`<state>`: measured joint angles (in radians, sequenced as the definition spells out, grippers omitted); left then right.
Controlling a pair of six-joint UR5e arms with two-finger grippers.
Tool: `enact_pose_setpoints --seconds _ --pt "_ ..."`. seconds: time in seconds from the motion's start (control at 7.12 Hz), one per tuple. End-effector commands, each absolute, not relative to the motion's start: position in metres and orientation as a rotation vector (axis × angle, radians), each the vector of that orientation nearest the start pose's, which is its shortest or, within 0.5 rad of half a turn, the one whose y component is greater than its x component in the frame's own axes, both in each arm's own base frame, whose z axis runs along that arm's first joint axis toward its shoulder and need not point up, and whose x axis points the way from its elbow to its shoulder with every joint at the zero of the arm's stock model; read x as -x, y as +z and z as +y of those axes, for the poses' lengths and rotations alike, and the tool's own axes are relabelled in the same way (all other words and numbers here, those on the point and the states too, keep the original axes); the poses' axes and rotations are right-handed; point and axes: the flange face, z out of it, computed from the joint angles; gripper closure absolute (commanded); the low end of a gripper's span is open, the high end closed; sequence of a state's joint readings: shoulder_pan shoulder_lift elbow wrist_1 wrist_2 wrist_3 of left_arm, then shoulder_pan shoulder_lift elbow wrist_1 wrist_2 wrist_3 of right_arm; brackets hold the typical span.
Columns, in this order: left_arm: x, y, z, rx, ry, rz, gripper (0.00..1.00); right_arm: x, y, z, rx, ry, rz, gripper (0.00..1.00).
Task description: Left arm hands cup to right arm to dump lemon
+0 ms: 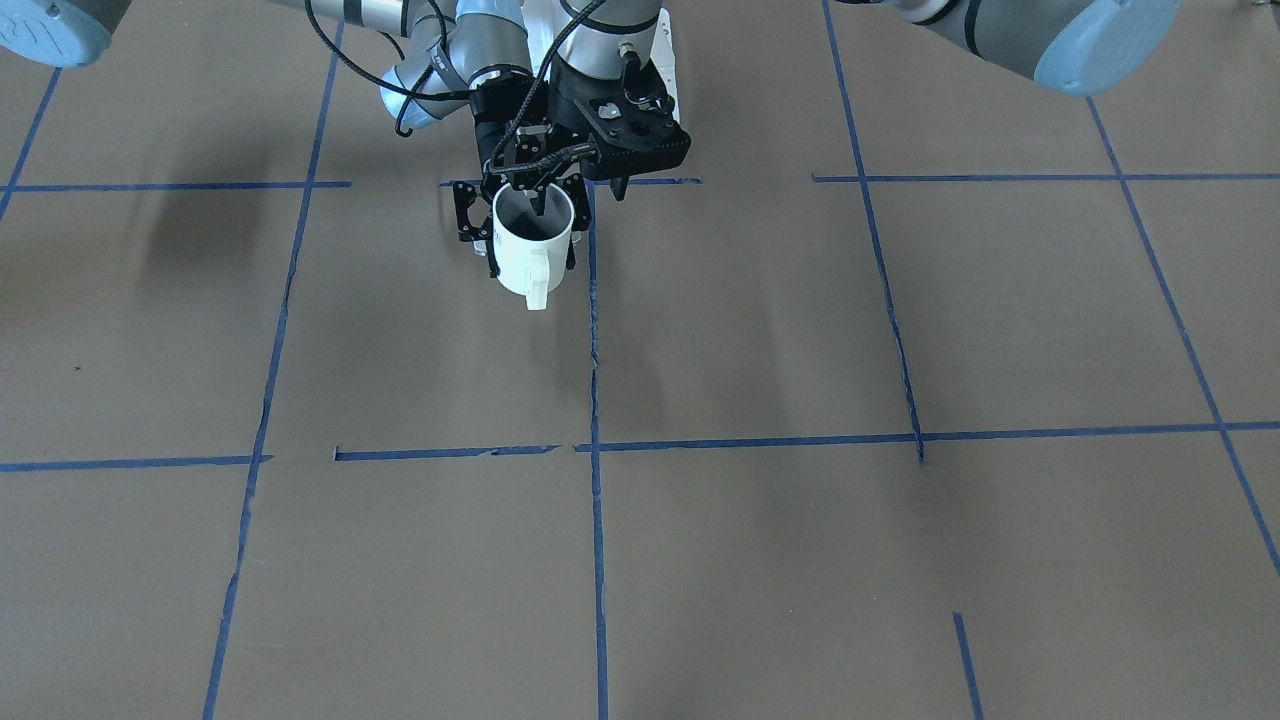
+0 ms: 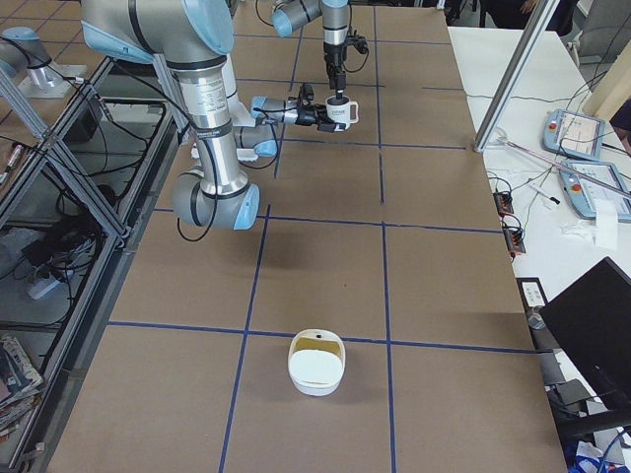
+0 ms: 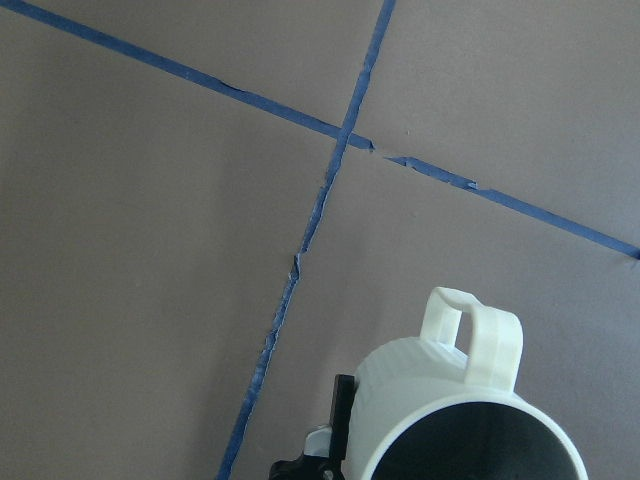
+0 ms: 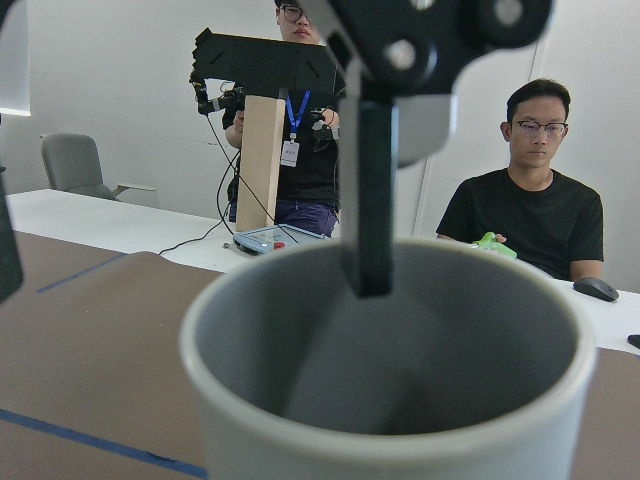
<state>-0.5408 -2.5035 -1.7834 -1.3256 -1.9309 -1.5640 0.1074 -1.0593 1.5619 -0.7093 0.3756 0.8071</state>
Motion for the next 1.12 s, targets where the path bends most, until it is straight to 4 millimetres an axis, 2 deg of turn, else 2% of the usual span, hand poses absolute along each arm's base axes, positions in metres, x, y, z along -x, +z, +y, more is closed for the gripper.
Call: enact_pose_setpoints --seconds 0.0,0.14,0.28,0.42,0.56,0.7,0.84,0.98 --pt "-0.502 0.042 -0.410 0.089 -0.324 0.944 0.27 0.575 0.241 -0.275 -1.354 0.288 -0.680 0.81" --pt "-0.503 0.044 -0.410 0.090 -0.325 0.941 0.29 0.575 0.242 -0.267 -1.350 0.279 -0.690 0.81" --pt "-0.503 0.044 -0.410 0.090 -0.325 0.941 0.41 0.575 0.240 -0.267 -1.350 0.281 -0.693 0.81" --pt "-0.503 0.046 -0.410 0.091 -0.326 0.938 0.70 0.574 0.237 -0.264 -1.348 0.283 -0.703 0.80" --pt "-0.503 0.047 -0.410 0.093 -0.325 0.937 0.96 0.573 0.235 -0.263 -1.346 0.285 -0.711 0.76" --pt "-0.503 0.049 -0.410 0.092 -0.327 0.934 1.00 0.571 0.232 -0.263 -1.345 0.287 -0.718 0.44" --pt "-0.502 0.047 -0.409 0.092 -0.325 0.938 1.00 0.572 0.237 -0.263 -1.344 0.279 -0.714 0.00" --pt "-0.498 0.043 -0.407 0.089 -0.322 0.948 1.00 0.575 0.244 -0.261 -1.341 0.265 -0.706 0.00"
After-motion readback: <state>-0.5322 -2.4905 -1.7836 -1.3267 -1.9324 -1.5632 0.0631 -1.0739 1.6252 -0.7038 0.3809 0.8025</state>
